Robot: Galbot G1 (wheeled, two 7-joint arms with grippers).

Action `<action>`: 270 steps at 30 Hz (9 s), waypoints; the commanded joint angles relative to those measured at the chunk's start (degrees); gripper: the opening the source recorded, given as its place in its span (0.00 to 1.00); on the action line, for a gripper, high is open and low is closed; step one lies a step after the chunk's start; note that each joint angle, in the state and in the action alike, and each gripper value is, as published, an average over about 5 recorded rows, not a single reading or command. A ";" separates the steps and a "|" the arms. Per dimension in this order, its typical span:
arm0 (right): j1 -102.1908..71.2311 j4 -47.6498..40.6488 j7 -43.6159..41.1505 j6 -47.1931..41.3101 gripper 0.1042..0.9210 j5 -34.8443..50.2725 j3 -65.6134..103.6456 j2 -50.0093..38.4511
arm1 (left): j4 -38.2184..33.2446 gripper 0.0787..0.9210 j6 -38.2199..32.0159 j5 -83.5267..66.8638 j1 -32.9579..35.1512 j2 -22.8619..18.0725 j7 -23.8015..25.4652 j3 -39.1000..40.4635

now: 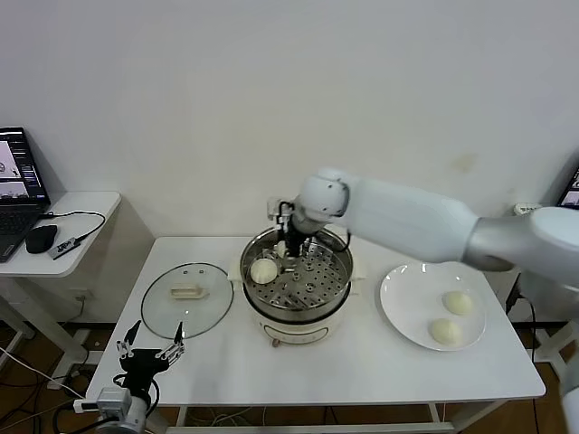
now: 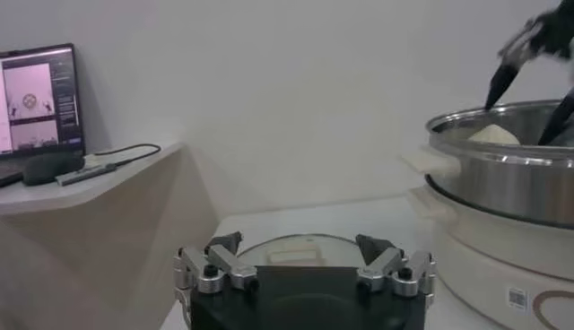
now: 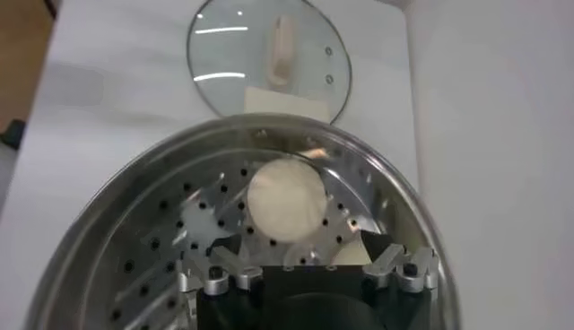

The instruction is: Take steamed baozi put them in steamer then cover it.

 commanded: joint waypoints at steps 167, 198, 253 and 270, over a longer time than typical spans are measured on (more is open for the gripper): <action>-0.65 8.26 -8.44 44.26 0.87 -31.54 -4.74 -2.50 | -0.08 0.88 -0.23 2.74 0.31 -3.92 0.31 -1.52; -24.38 7.25 -12.93 23.05 0.88 -34.10 28.29 -41.33 | 0.67 0.88 0.49 2.34 -1.71 1.28 0.19 1.54; -43.70 -28.75 -10.21 31.19 0.72 -56.85 54.38 -18.24 | 2.49 0.88 0.28 2.41 -0.40 1.18 0.35 0.23; -36.75 -16.88 -14.95 26.11 0.62 -46.43 44.75 -26.74 | 1.53 0.88 0.31 2.36 -0.05 1.09 0.28 0.01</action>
